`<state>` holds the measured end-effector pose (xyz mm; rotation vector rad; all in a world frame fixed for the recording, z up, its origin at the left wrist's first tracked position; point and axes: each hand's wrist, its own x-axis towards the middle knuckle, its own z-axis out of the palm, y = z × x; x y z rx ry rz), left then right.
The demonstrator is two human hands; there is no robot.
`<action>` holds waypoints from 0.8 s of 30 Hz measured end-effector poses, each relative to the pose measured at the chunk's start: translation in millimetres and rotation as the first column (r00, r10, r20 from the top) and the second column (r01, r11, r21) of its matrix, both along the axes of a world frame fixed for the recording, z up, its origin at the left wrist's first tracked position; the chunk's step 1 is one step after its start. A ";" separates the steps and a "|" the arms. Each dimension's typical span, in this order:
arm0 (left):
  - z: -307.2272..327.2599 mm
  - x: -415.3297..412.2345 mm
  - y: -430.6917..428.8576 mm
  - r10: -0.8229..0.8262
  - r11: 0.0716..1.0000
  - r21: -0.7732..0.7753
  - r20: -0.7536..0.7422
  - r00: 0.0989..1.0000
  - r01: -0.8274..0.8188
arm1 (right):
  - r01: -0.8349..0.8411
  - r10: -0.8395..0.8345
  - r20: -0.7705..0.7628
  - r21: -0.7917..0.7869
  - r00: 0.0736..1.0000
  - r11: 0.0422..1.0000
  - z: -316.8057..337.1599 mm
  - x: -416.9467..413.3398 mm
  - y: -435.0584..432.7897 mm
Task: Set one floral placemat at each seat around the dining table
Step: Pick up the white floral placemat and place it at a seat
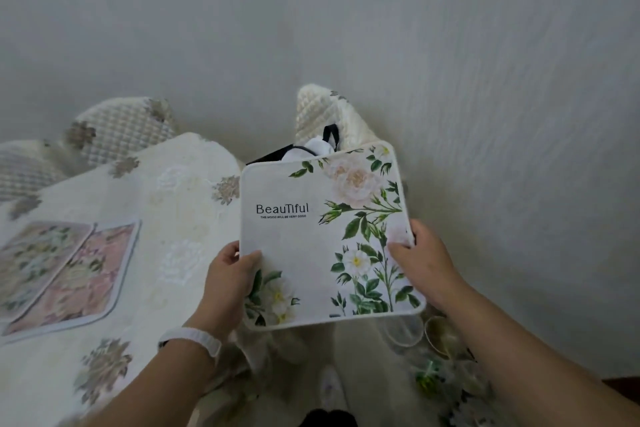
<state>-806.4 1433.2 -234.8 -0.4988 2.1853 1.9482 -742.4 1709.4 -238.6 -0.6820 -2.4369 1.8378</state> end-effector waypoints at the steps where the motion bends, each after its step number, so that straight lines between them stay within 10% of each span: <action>1: -2.1 -6.5 -6.6 0.027 1.000 0.003 0.004 1.000 -0.027 | -0.028 0.027 -0.003 -0.003 1.000 1.000 -0.6 -13.9 -4.0; 24: -47.0 -236.1 -154.7 0.279 0.958 0.064 -0.011 0.960 -0.278 | -0.338 0.331 0.068 0.184 0.941 0.923 -6.3 -333.4 -134.4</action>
